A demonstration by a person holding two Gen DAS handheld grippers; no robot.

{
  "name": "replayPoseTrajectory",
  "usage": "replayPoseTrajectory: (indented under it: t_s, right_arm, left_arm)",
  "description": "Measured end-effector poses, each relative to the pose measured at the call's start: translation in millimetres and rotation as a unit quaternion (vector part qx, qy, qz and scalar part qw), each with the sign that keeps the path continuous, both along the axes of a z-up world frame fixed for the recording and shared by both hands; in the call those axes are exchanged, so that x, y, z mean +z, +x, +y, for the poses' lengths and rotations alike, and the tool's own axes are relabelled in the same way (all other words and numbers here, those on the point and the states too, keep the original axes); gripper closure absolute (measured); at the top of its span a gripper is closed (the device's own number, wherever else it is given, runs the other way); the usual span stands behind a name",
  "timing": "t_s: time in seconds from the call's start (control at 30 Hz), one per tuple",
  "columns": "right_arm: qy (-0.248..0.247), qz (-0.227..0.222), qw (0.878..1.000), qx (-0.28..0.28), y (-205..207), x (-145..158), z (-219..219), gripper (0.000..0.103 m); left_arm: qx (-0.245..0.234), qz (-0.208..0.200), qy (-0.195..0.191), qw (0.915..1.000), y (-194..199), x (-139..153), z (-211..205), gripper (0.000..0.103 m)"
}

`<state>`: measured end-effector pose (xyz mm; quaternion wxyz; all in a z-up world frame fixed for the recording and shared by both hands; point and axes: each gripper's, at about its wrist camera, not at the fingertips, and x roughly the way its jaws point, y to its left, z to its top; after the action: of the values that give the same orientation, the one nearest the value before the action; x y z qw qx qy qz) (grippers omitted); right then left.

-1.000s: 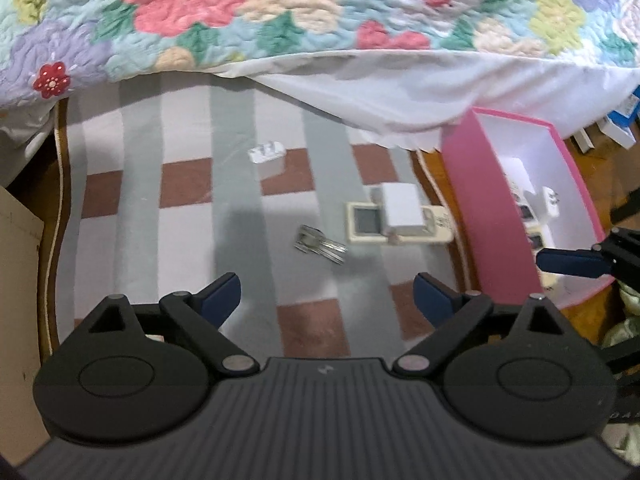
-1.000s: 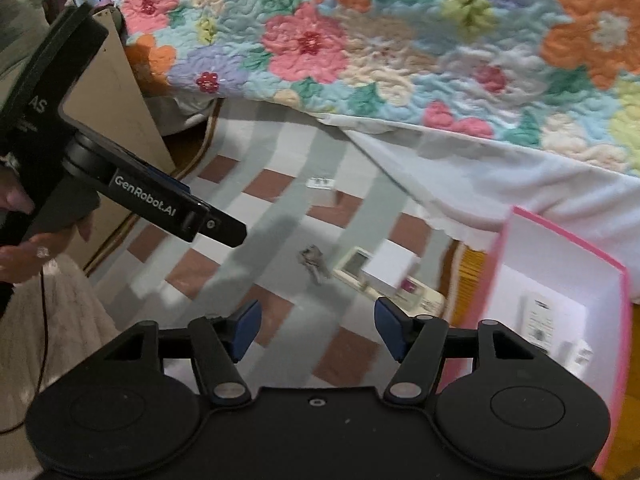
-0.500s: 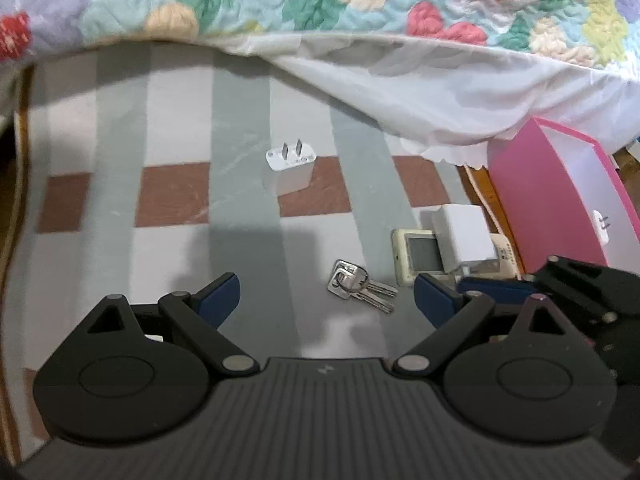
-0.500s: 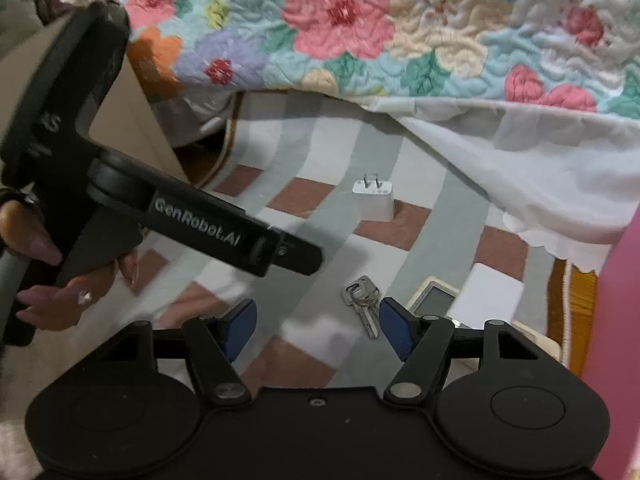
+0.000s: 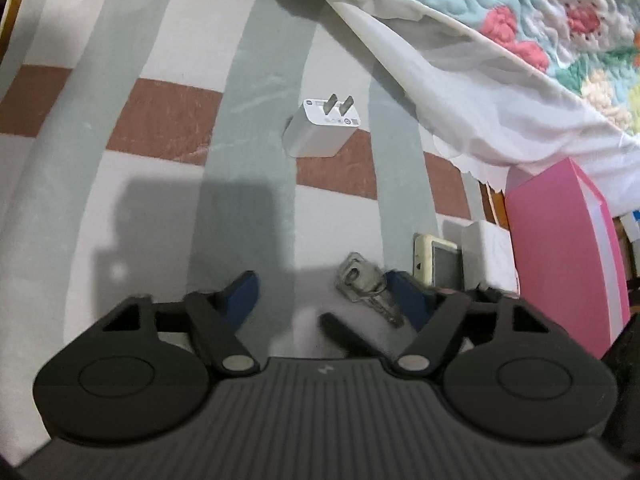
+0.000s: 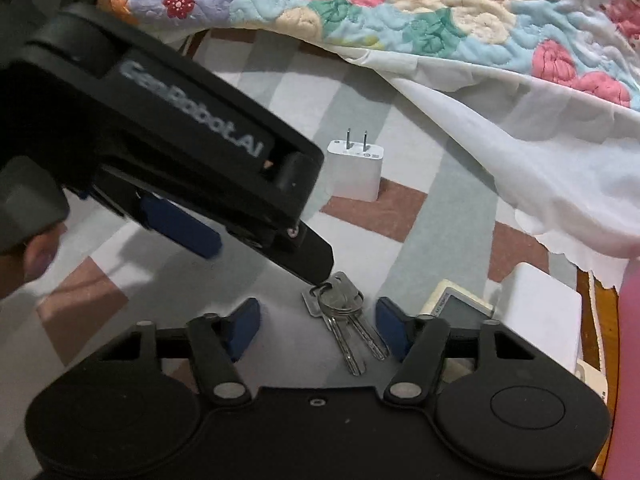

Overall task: Organize rigid objects
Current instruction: 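Close the right gripper on the ring of the silver keys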

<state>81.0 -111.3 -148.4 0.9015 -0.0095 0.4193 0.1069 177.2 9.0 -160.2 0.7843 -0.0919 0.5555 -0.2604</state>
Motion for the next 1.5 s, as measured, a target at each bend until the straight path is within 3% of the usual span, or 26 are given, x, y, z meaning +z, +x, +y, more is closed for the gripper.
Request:
replayPoseTrajectory:
  t_s: [0.03,0.07,0.1,0.47,0.57,0.67,0.7,0.8,0.87,0.93,1.0,1.07,1.13,1.2,1.23,1.27,1.33,1.43,1.5]
  right_arm:
    - [0.005,0.001,1.0,-0.003,-0.9,1.4,-0.7,0.066]
    - [0.007,0.004,1.0,-0.007,-1.4,3.0,-2.4,0.087]
    - [0.012,0.01,1.0,-0.01,-1.3,4.8,-4.5,0.092]
    - [0.112,0.035,0.991,-0.067,-18.4,16.3,-19.9,0.094]
    - [0.126,0.039,0.989,-0.069,-20.8,18.1,-21.5,0.094]
    - [0.111,0.042,0.991,-0.064,-25.2,16.9,-19.6,0.093]
    - [0.108,0.045,0.991,-0.061,-25.0,15.2,-19.7,0.092]
    - [0.095,0.057,0.993,-0.049,-27.8,10.9,-18.1,0.092]
    - [0.08,0.057,0.994,-0.039,-30.9,11.1,-14.2,0.088]
    - [0.054,0.052,0.997,-0.032,-33.7,13.6,-8.5,0.075]
    - [0.026,0.039,0.999,-0.026,-35.9,15.5,-4.0,0.05]
    - [-0.013,0.023,0.999,-0.025,-36.3,15.0,0.9,0.044]
    - [-0.021,0.022,0.999,-0.016,-35.0,10.9,2.7,0.046]
    - [-0.007,0.022,1.0,-0.01,-33.1,6.1,0.6,0.061]
    - [0.001,0.021,1.0,-0.017,-32.8,5.9,-1.4,0.064]
    - [0.006,0.024,0.999,-0.027,-31.5,6.3,-3.6,0.078]
    - [0.021,0.035,0.998,-0.043,-30.7,7.2,-11.1,0.091]
    - [0.061,0.043,0.995,-0.073,-36.9,5.6,-26.5,0.092]
    - [0.079,0.048,0.992,-0.086,-39.8,5.1,-32.9,0.092]
  left_arm:
    - [0.003,0.001,0.0,1.0,0.1,-1.4,0.4,0.043]
    - [0.004,0.005,-0.001,1.0,0.1,-2.7,0.8,0.045]
    - [0.004,0.009,-0.004,0.9999,-0.3,-3.6,1.1,0.048]
    - [0.005,0.048,-0.042,0.9979,-11.3,-10.0,-4.9,0.062]
    - [0.0,0.051,-0.044,0.9978,-14.4,-10.3,-8.0,0.076]
    - [-0.012,0.047,-0.037,0.9981,-16.3,-10.5,-9.7,0.089]
    - [-0.013,0.047,-0.036,0.9982,-16.6,-10.2,-9.7,0.1]
    - [-0.025,0.048,-0.054,0.9971,-19.5,-6.3,-12.1,0.102]
    - [-0.038,0.033,-0.041,0.9979,-24.2,-1.0,-17.7,0.102]
    - [-0.048,0.023,-0.035,0.9979,-29.1,2.6,-22.3,0.102]
    - [-0.052,0.03,-0.044,0.9972,-32.3,2.7,-24.6,0.102]
    - [-0.057,0.035,-0.053,0.9964,-35.2,1.1,-26.8,0.102]
    - [-0.062,0.033,-0.052,0.9962,-37.6,0.6,-29.6,0.102]
    - [-0.062,0.029,-0.047,0.9965,-38.8,1.2,-29.3,0.102]
    - [-0.059,0.031,-0.048,0.9966,-38.6,1.3,-27.7,0.102]
    - [-0.053,0.032,-0.052,0.9967,-37.9,1.4,-25.1,0.102]
    - [-0.057,0.03,-0.063,0.9959,-37.3,3.9,-22.5,0.1]
    - [-0.074,0.002,-0.056,0.9957,-45.6,13.4,-24.7,0.097]
    - [-0.088,-0.004,-0.026,0.9958,-53.6,14.7,-29.2,0.088]
